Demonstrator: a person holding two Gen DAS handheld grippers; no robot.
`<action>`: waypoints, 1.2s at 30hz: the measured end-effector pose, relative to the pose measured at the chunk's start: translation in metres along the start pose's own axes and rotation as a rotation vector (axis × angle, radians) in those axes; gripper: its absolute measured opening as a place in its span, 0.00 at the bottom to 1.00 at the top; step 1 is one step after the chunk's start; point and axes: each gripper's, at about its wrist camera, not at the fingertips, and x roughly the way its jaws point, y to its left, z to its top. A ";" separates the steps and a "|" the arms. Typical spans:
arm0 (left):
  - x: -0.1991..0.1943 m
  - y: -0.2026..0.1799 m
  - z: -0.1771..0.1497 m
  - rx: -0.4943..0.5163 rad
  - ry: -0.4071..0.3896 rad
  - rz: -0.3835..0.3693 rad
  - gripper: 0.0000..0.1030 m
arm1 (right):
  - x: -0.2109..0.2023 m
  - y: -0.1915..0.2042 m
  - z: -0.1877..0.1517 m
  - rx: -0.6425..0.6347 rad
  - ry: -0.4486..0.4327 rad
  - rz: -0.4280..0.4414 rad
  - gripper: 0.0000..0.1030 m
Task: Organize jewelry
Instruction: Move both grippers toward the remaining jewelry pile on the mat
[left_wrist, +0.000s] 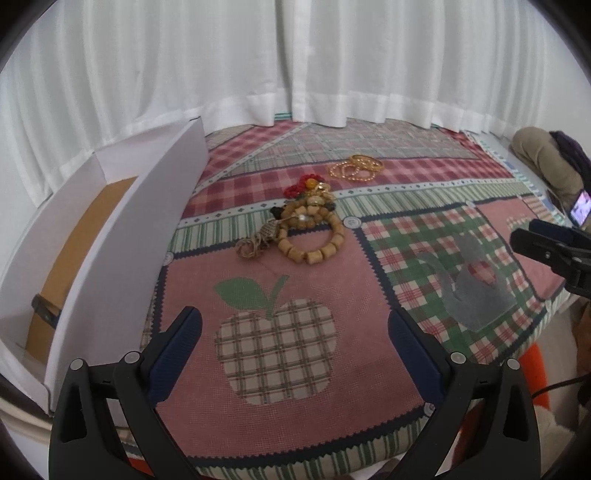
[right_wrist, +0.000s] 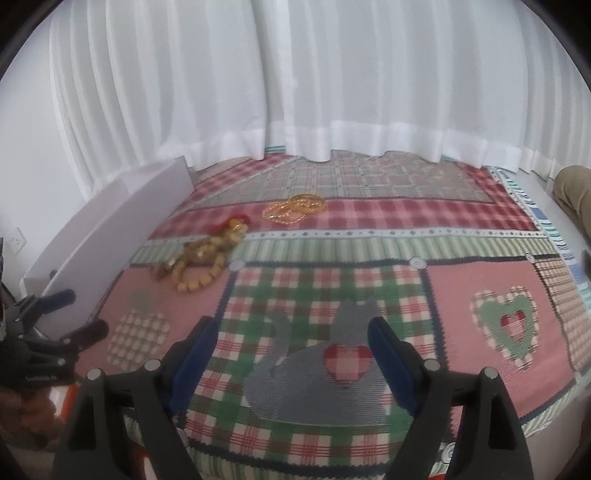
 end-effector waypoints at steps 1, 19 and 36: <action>0.001 -0.001 0.000 0.007 -0.001 0.006 0.98 | 0.001 0.002 0.000 -0.009 0.006 -0.005 0.83; 0.013 0.011 0.000 -0.032 0.064 0.037 0.98 | 0.014 -0.001 -0.002 0.000 0.083 -0.017 0.83; 0.041 0.065 0.039 -0.050 0.154 0.013 0.98 | 0.044 -0.043 0.022 0.190 0.212 0.114 0.83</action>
